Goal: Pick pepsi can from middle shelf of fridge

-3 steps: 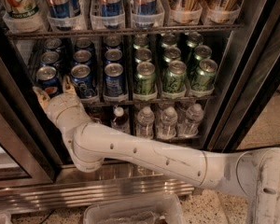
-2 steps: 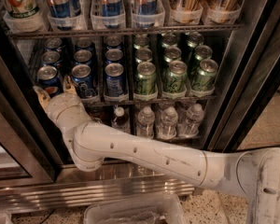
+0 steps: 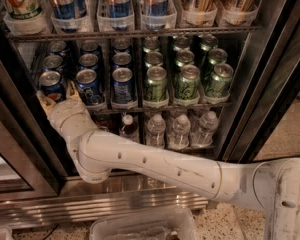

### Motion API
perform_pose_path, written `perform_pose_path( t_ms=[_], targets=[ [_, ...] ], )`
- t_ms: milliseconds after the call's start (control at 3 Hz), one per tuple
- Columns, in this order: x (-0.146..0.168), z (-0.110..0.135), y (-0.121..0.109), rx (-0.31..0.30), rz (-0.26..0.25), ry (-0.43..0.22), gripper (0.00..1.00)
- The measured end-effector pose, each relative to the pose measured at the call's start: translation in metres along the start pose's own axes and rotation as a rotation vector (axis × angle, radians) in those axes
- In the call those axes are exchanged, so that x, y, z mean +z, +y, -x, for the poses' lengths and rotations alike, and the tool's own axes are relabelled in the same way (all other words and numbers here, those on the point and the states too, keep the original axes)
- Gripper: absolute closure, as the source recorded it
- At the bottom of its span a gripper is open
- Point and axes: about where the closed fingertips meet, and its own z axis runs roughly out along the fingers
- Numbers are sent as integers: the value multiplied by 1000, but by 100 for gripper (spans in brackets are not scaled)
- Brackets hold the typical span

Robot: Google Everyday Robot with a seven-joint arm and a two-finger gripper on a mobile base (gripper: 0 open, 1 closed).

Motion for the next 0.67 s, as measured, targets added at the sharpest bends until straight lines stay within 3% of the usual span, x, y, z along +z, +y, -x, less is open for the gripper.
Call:
perform_pose_path(
  t_ms=[667],
  targets=[
    [-1,2,0,0,-1,-1,100]
  ],
)
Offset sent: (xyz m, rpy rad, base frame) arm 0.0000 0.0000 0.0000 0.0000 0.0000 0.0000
